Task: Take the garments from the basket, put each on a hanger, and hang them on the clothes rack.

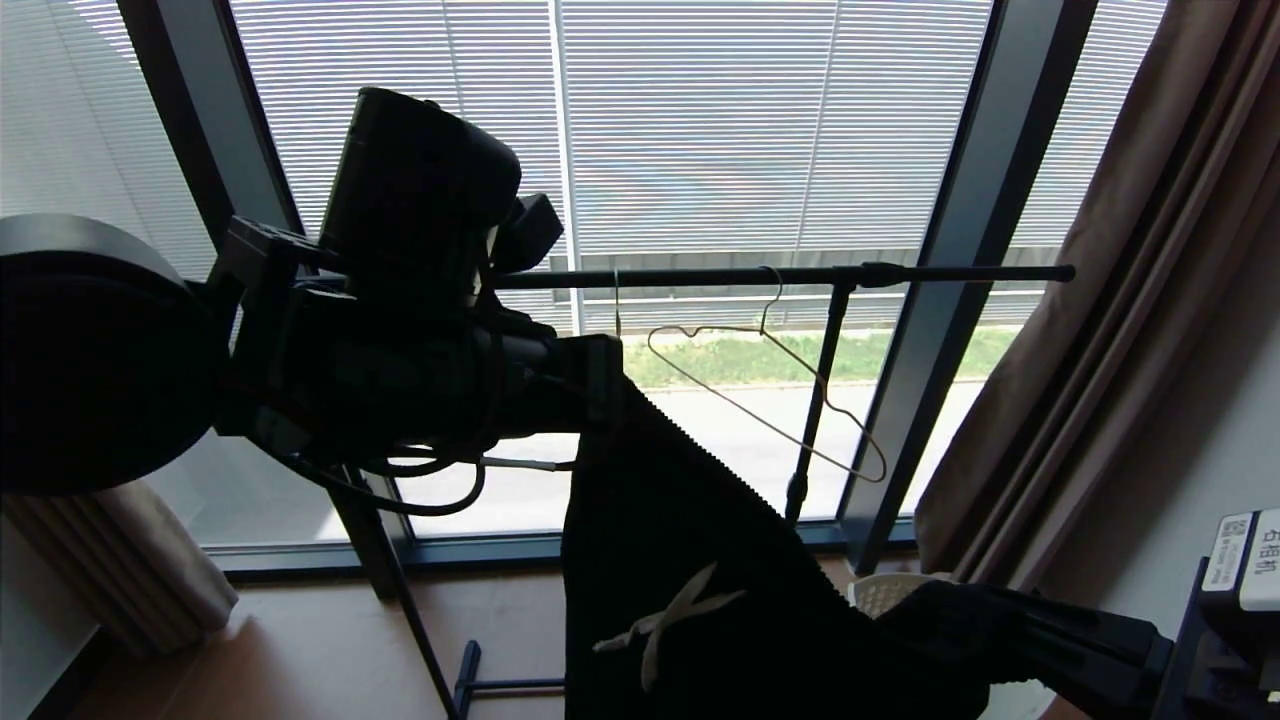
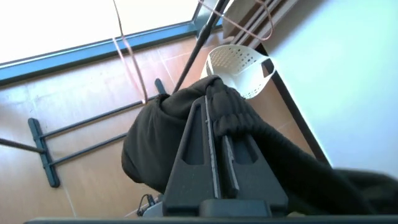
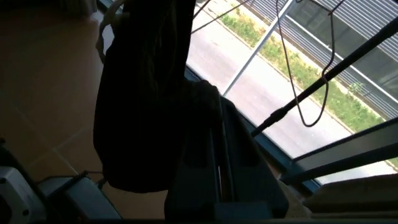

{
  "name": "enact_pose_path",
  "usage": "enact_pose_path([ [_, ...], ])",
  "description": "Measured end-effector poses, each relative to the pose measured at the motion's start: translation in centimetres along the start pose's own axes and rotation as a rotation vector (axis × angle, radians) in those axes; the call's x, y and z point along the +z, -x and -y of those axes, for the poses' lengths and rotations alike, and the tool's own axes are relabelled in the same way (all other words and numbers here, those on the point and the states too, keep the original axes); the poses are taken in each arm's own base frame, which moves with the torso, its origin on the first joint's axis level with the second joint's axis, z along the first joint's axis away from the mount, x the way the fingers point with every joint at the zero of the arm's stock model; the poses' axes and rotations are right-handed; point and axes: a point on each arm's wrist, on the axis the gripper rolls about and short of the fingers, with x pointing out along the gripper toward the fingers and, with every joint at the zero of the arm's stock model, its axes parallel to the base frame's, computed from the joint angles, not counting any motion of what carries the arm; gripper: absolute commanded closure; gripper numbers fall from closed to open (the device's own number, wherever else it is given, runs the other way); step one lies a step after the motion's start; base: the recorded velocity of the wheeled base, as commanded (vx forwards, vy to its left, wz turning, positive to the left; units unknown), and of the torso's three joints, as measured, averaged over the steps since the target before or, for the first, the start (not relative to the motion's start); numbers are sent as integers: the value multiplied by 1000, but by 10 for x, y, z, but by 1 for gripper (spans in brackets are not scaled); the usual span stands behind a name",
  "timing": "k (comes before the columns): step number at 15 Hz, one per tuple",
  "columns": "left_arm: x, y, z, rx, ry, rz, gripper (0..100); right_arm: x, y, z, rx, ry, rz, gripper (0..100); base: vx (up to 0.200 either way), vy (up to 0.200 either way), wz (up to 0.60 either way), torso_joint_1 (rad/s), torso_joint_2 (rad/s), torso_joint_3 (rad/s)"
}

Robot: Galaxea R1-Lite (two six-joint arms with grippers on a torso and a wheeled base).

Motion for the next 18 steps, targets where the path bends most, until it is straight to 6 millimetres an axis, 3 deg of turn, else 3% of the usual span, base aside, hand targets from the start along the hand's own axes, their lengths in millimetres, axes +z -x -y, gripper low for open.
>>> enact_pose_path([
  [10,45,-33,17,-29,20,86,100,6,-50,-54,140,27,32,100,0,0,0,0,0,0],
  [18,53,-41,22,-13,17,45,100,-1,-53,-72,178,14,3,100,0,0,0,0,0,0],
])
